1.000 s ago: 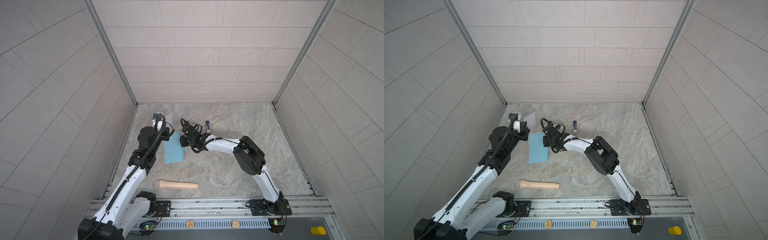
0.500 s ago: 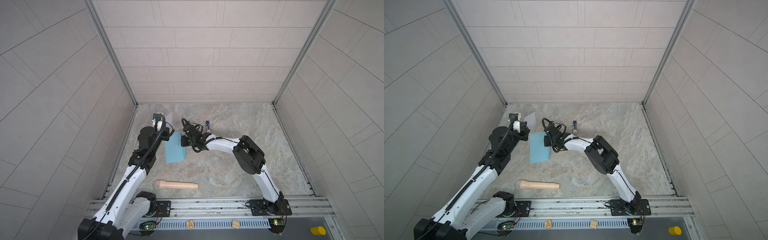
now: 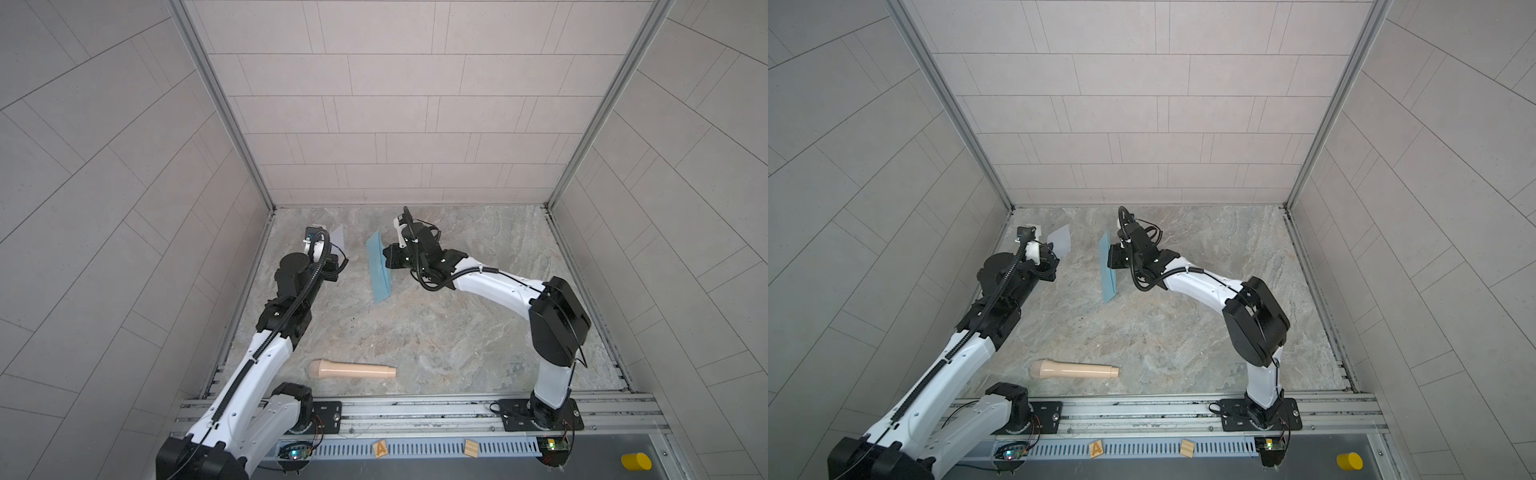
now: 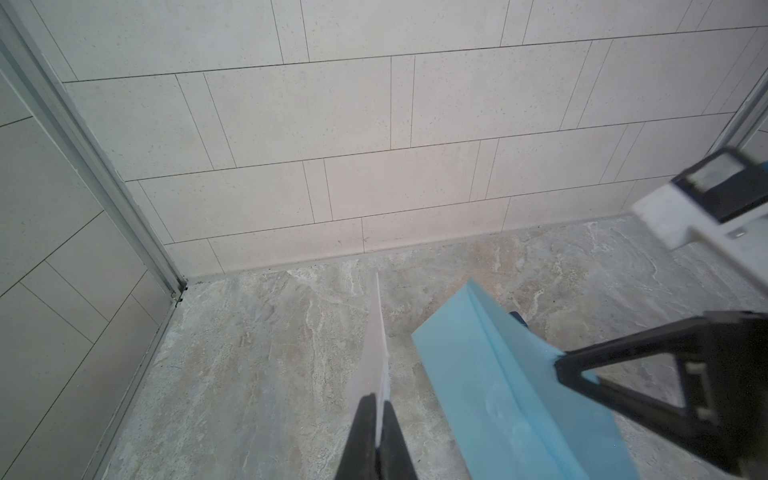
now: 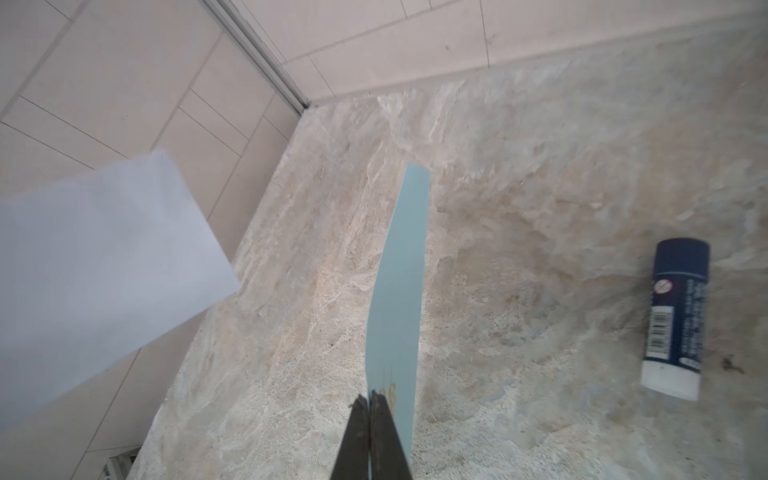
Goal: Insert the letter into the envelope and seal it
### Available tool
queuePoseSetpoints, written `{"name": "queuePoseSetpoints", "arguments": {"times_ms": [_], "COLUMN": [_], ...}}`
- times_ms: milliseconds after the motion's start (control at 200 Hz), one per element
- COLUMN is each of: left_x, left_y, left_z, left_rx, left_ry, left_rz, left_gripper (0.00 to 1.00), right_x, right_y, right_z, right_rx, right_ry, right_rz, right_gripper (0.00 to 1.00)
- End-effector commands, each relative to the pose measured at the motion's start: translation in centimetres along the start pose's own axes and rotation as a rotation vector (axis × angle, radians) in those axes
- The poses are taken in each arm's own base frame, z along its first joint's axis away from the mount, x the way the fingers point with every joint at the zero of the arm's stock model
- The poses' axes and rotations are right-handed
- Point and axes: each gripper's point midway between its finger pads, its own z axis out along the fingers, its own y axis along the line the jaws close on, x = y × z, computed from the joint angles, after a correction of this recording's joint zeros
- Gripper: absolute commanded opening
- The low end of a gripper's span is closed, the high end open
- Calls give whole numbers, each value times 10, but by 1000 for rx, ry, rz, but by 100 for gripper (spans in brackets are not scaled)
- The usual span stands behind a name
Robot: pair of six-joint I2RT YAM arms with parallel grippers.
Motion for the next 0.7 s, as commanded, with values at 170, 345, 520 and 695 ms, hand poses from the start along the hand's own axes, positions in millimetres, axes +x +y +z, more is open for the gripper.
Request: {"name": "queuePoseSetpoints", "arguments": {"times_ms": [170,345,520,695], "left_x": [-6,-6,-6,-5], "left_y": [0,-1,0,-1], "left_z": [-2,-1,-1,0], "left_rx": [5,11,10,13], "left_ry": [-24,-25,-24,-21], "left_rz": [-12,-14,-16,-18], "left_gripper": [0,0,0,0], "right_x": [5,20,42,61], "right_y": [-21,-38,-68,-100], "right_z": [-54,-77,-87,-87], "right_rx": [-15,4,60,112], "right_ry": [-3,2,24,51], "right_rz": [20,36,59,87], "right_gripper": [0,0,0,0]}}
